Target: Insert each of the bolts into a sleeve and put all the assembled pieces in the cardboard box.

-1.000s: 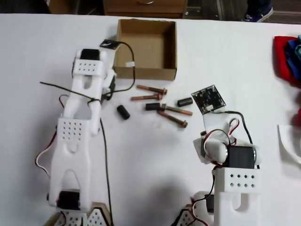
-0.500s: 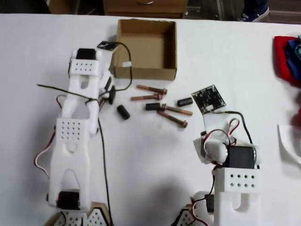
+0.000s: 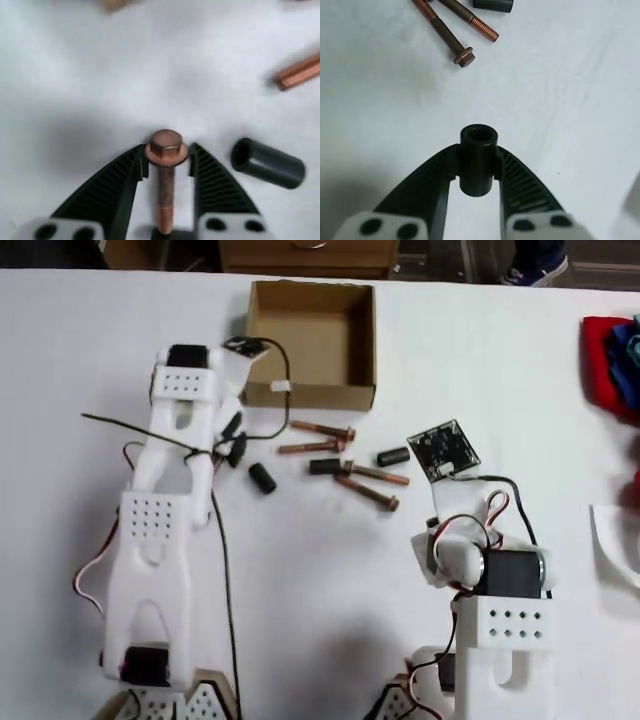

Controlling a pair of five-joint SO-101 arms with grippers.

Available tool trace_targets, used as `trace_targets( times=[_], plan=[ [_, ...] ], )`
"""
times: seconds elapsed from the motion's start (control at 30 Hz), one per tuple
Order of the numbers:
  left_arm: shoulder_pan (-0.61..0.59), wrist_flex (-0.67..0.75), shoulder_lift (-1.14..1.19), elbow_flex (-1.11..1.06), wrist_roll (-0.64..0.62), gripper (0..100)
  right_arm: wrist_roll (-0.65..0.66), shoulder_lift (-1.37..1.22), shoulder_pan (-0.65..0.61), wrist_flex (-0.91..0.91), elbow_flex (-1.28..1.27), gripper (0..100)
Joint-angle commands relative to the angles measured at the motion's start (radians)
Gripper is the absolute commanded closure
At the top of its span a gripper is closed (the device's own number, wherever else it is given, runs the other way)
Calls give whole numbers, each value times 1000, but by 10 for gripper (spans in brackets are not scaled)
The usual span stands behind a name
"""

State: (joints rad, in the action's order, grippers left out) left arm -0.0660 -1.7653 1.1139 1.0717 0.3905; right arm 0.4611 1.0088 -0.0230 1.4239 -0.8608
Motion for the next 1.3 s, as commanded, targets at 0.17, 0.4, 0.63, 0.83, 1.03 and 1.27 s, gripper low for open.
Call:
trace_targets(
  times=[0.17,0.4,0.63,0.83,1.03,1.27],
  plan=[
    [-12,-2,-8,4,6,975,5,27,8,-16,9,977],
    [3,-18,-49,84,-107,975,-3,27,10,-58,3,977],
    [66,-20,-247,77,-192,975,-64,19,5,-159,2,977],
    [118,-21,-559,-156,-209,975,-133,19,2,-245,2,977],
    [118,29,-967,-572,-265,975,-137,19,2,-249,2,976],
    [120,334,-1499,-1072,-284,976,-178,18,-136,-390,-109,977]
  ],
)
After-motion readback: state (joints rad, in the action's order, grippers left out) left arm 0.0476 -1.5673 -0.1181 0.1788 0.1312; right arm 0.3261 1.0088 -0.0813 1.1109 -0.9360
